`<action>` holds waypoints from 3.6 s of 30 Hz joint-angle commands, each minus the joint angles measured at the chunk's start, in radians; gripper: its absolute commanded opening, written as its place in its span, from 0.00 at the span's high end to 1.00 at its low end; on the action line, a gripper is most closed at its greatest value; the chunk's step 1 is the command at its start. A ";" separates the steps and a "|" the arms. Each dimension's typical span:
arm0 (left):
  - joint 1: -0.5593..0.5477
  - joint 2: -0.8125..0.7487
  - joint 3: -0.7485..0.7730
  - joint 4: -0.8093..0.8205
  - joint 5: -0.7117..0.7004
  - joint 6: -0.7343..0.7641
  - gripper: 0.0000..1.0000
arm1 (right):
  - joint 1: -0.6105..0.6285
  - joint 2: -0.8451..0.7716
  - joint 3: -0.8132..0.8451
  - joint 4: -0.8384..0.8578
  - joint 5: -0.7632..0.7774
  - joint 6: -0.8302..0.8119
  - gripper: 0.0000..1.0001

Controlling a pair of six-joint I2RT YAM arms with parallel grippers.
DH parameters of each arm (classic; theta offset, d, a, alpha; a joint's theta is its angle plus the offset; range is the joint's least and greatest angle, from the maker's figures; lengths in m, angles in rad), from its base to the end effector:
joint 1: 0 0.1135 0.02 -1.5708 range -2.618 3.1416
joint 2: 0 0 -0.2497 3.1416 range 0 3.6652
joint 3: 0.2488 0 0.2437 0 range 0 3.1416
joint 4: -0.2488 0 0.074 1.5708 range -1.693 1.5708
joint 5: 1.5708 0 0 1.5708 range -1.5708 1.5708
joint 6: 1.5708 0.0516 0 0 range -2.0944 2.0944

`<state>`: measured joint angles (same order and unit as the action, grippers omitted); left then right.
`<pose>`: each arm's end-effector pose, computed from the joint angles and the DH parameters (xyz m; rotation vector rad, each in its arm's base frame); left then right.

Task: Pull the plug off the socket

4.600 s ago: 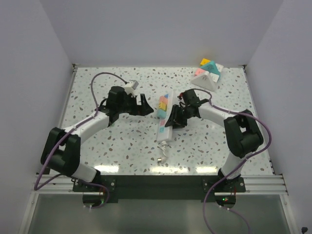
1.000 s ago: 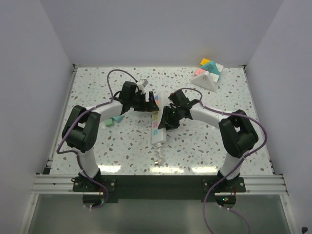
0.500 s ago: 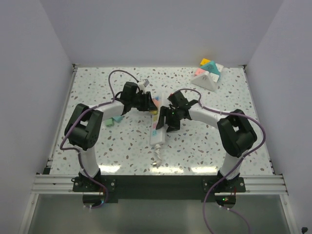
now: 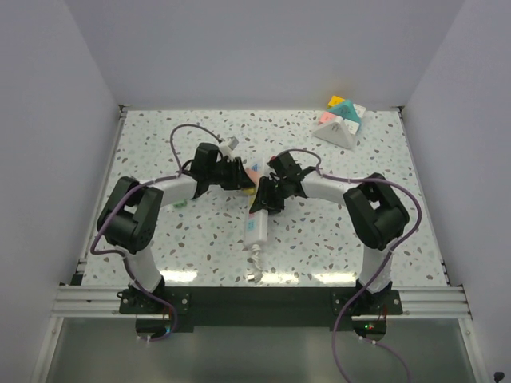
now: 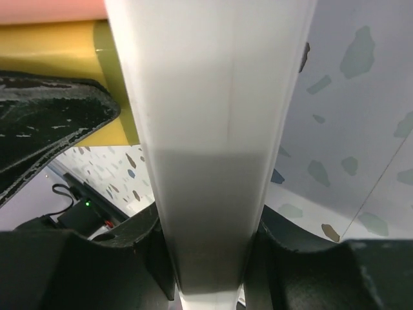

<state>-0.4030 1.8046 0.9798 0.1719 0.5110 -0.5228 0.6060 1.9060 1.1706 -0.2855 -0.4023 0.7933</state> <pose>0.3367 -0.1710 0.1514 0.1603 2.3368 -1.0555 0.3017 0.2336 0.1318 0.1023 2.8239 0.9526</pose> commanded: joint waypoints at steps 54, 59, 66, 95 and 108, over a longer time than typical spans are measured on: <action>0.064 -0.047 0.124 -0.037 0.021 -0.014 0.00 | 0.004 0.030 0.063 -0.253 0.135 -0.189 1.00; 0.018 0.051 0.227 -0.144 -0.057 0.001 0.00 | 0.018 0.031 0.069 -0.242 0.135 -0.170 1.00; -0.025 0.121 0.261 -0.167 -0.051 0.001 0.18 | 0.021 0.028 0.067 -0.238 0.132 -0.172 1.00; -0.030 0.022 0.036 0.040 0.060 -0.060 1.00 | -0.032 0.058 0.052 -0.135 0.187 -0.059 1.00; 0.312 -0.171 -0.026 -0.030 0.143 -0.004 1.00 | -0.129 0.054 -0.038 -0.210 0.261 -0.017 1.00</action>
<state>-0.1730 1.7077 0.9348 0.1818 0.6235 -0.5774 0.5110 1.9194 1.1740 -0.3565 -0.3424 0.7807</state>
